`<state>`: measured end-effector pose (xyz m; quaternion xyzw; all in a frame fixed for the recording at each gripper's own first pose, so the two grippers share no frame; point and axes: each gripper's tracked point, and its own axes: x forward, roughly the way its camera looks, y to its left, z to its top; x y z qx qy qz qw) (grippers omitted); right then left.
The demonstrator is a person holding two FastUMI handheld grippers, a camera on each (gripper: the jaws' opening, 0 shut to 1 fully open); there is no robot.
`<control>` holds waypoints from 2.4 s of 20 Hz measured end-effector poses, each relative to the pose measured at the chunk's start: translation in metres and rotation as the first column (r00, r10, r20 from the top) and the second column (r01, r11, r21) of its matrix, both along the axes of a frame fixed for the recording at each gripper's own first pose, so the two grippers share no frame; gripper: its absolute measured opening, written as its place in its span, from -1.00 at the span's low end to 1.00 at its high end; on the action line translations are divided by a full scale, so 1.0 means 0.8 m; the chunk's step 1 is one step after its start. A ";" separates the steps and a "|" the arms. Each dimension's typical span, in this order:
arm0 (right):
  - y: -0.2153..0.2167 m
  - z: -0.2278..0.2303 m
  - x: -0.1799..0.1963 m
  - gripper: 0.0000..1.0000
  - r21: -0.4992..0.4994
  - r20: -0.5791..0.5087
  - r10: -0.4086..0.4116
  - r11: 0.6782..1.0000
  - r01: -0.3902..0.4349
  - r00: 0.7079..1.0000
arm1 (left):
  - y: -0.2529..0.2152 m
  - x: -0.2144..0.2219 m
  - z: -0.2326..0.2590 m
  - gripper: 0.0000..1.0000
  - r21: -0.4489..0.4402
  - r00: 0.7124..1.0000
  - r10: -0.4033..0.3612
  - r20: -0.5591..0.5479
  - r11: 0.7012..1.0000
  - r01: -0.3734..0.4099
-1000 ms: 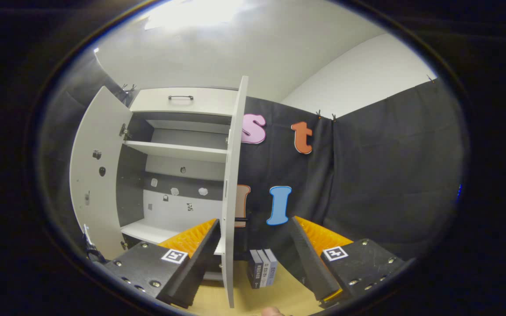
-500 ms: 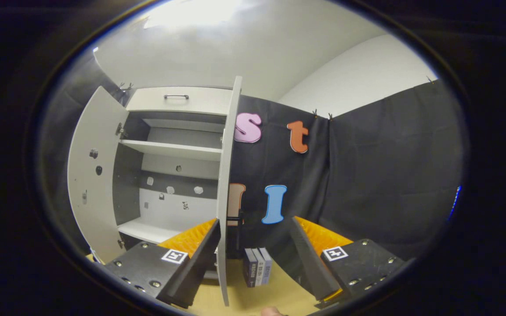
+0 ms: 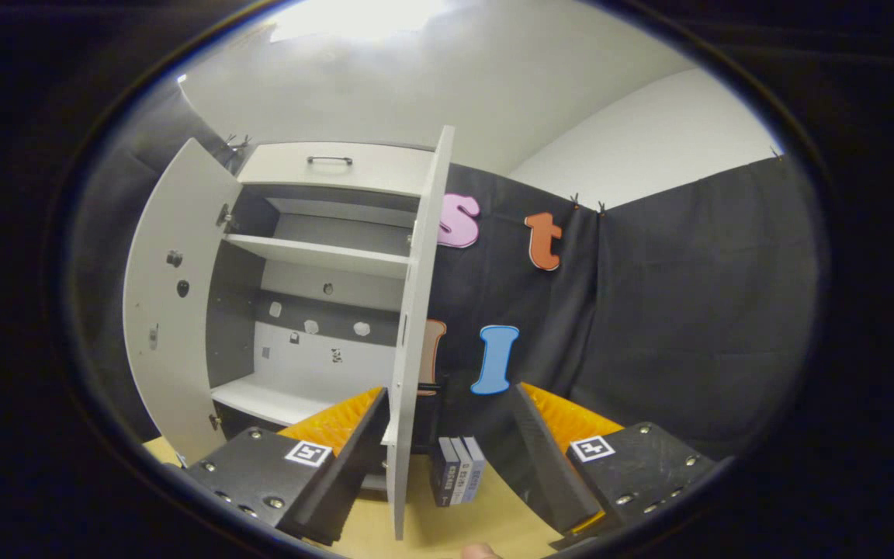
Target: Grasp the bottle in the cabinet with the left hand and place it on the coaster, then close the right door with the right hand and the left door with the left hand.
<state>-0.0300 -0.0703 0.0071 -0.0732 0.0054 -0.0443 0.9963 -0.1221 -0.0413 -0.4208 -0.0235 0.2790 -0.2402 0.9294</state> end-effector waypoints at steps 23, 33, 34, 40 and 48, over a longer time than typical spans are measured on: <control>0.022 -0.012 0.015 0.93 -0.016 -0.014 0.065 0.998 -0.065 0.998 | 0.010 -0.001 0.049 0.65 0.065 0.998 0.031 0.062 0.997 -0.035; -0.005 -0.013 0.020 0.93 -0.003 0.010 0.022 1.000 -0.022 1.000 | 0.008 0.051 0.187 0.64 0.051 0.975 0.103 0.197 0.992 -0.115; -0.008 -0.012 0.021 0.93 0.001 0.012 0.018 1.000 -0.018 1.000 | 0.007 0.057 0.206 0.63 0.043 0.971 0.112 0.213 0.991 -0.124; -0.027 -0.020 0.030 0.92 0.022 0.011 -0.009 1.000 0.009 1.000 | 0.016 0.101 0.314 0.89 -0.011 0.927 0.192 0.323 0.980 -0.200; -0.044 -0.034 0.050 0.92 0.027 -0.005 -0.028 0.999 0.028 1.000 | 0.047 0.118 0.412 0.91 -0.042 0.874 0.290 0.390 0.954 -0.297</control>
